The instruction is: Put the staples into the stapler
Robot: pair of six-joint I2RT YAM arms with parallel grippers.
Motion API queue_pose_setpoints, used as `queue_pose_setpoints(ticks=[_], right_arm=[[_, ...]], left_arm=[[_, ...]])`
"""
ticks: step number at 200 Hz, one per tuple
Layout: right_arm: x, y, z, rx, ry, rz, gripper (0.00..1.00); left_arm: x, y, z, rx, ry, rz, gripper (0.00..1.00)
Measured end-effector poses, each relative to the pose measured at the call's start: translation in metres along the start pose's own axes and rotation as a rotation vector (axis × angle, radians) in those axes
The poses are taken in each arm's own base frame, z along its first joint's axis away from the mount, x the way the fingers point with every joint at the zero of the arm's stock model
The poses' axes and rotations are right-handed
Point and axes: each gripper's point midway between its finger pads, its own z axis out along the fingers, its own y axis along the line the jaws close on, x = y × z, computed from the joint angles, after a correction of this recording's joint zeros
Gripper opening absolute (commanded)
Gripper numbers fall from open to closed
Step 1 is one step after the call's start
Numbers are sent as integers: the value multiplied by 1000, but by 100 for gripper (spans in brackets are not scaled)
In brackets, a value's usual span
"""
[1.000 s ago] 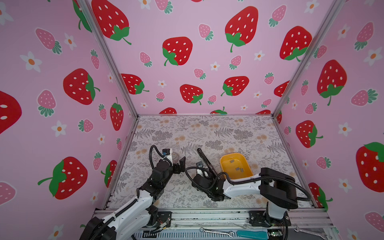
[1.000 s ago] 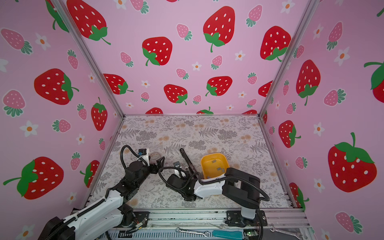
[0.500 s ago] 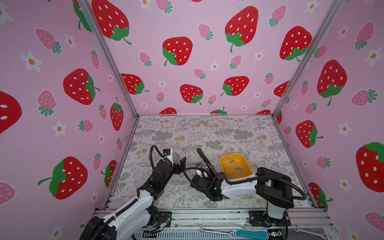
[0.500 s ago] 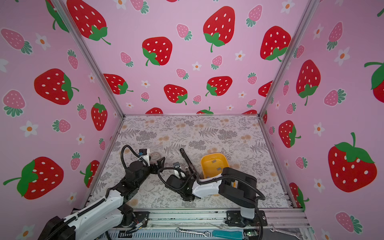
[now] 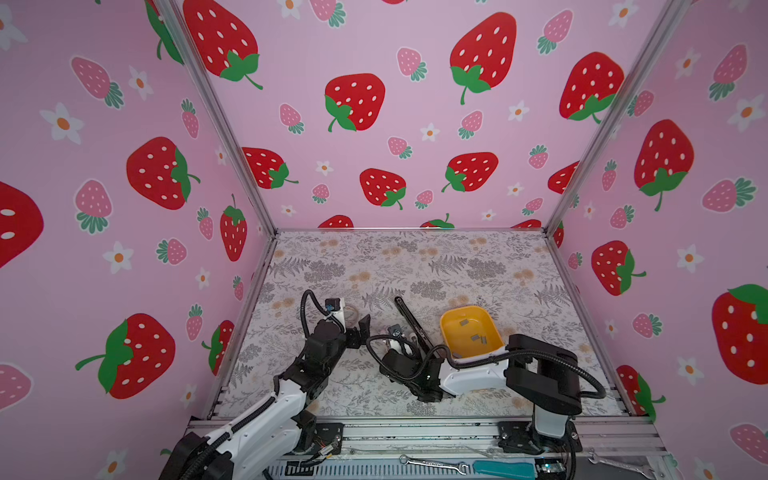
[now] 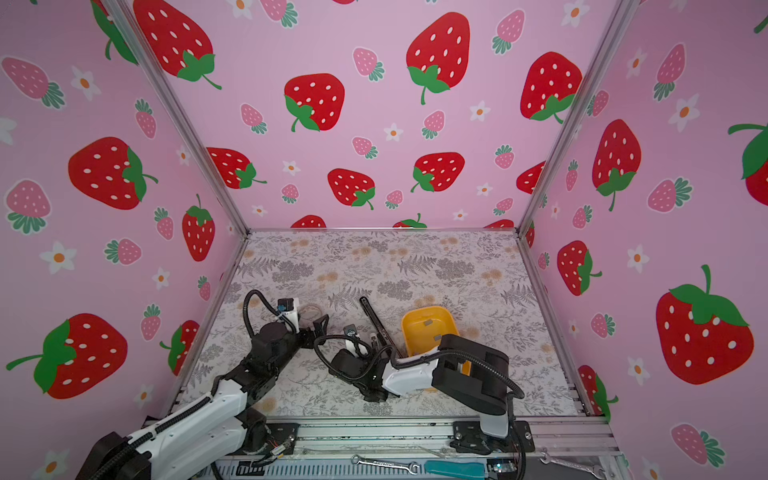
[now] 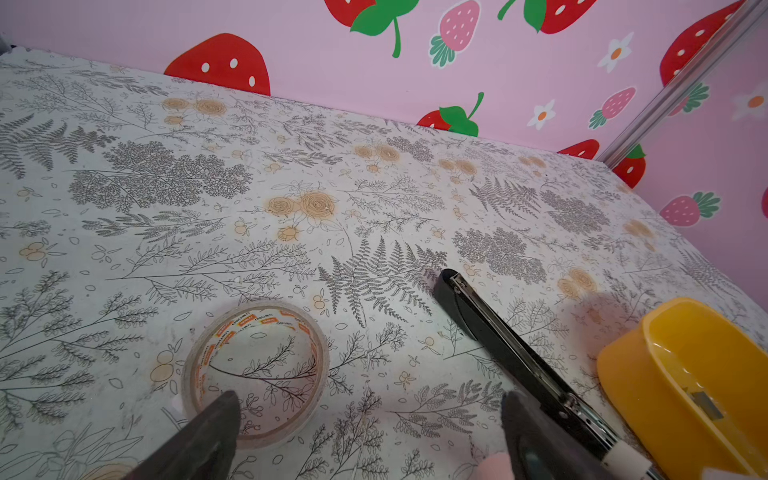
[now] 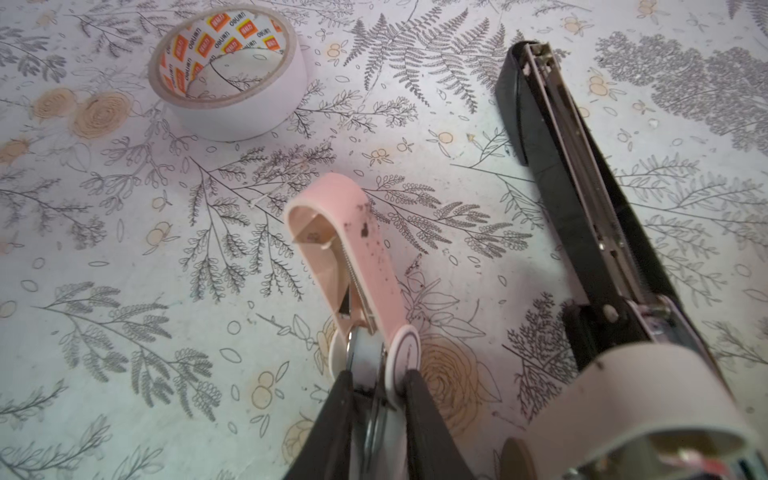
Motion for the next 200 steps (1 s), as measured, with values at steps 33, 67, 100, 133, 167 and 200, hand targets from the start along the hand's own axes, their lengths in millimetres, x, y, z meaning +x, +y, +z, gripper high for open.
queue_pose_setpoints(ticks=[33,67,100,133,167,200], right_arm=[[-1,9,0,-43,-1,-8,18],[2,7,0,-45,-4,-5,19],[6,1,-3,-48,-6,-21,35],[9,-7,-15,-73,-18,-38,45],[8,-8,-21,-106,-36,-42,51],[13,7,-28,-153,-38,-64,62]], left_arm=[[2,5,0,-29,7,3,99],[4,7,1,-37,12,4,99],[9,8,3,-42,30,7,99],[11,9,5,-48,37,-8,99],[9,14,5,-78,25,-69,99],[0,14,5,-92,-1,-111,99]])
